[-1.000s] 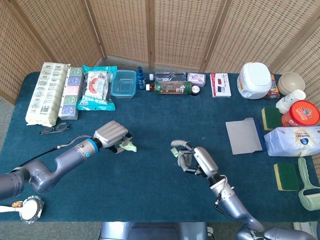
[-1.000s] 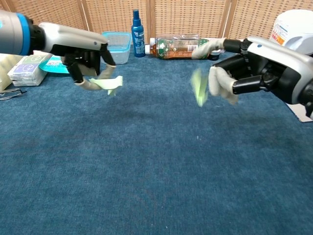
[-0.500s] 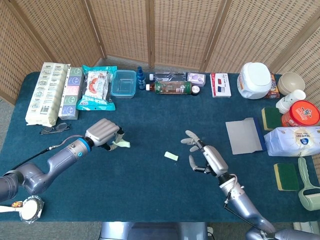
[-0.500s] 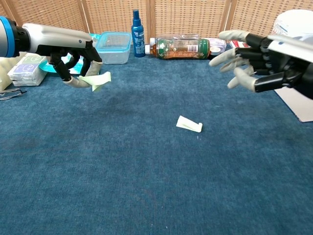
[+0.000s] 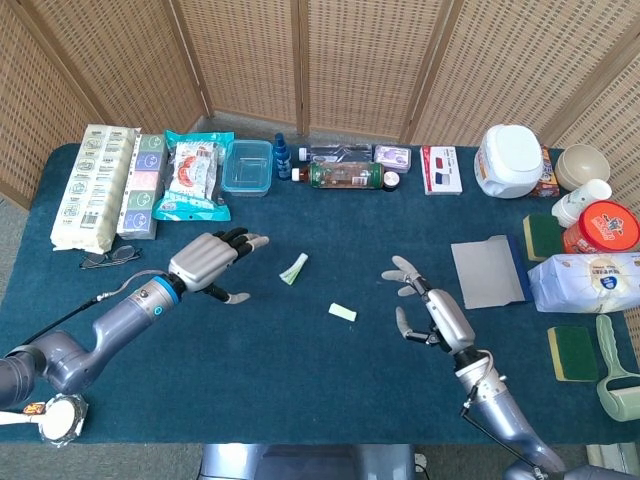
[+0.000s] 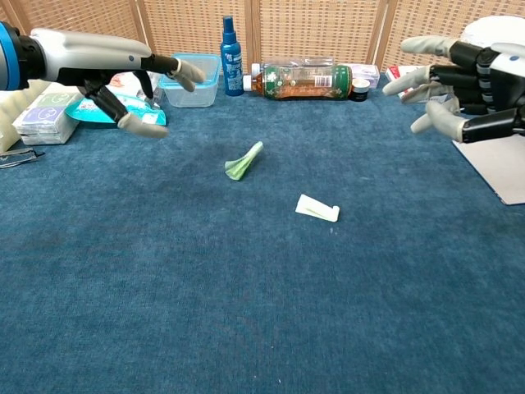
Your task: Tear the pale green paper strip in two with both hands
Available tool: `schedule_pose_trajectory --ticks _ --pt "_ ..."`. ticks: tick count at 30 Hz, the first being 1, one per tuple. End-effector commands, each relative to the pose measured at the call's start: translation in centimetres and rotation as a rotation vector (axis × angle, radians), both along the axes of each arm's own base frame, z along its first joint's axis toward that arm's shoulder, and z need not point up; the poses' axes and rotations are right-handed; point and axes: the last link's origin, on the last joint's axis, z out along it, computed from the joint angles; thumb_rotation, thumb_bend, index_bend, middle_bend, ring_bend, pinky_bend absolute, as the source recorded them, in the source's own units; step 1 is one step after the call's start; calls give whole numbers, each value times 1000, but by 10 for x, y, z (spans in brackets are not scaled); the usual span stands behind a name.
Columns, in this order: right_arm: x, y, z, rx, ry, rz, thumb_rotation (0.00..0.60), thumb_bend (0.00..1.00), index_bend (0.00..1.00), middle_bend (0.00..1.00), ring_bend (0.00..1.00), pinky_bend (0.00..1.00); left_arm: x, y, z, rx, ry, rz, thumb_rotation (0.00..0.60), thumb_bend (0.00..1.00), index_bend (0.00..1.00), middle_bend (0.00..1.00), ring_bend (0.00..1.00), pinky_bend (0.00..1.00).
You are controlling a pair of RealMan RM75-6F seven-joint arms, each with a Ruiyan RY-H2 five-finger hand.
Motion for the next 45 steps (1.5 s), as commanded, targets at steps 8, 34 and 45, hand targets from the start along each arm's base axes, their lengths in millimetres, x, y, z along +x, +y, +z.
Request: schedule_pose_trajectory --ticks 8,34,45 --pt "-12 0 14 -35 42 -17 600 609 0 235 161 284 -19 -21 22 53 -75 57 317 164 0 68 48 193" --pt "-61 46 60 -408 607 -139 600 600 77 213 87 192 -179 -200 116 507 -153 474 569 167 89 95 55 193" --pt "-66 72 70 -429 669 -191 600 600 114 213 81 181 -188 -231 111 570 -200 505 592 167 114 101 62 193"
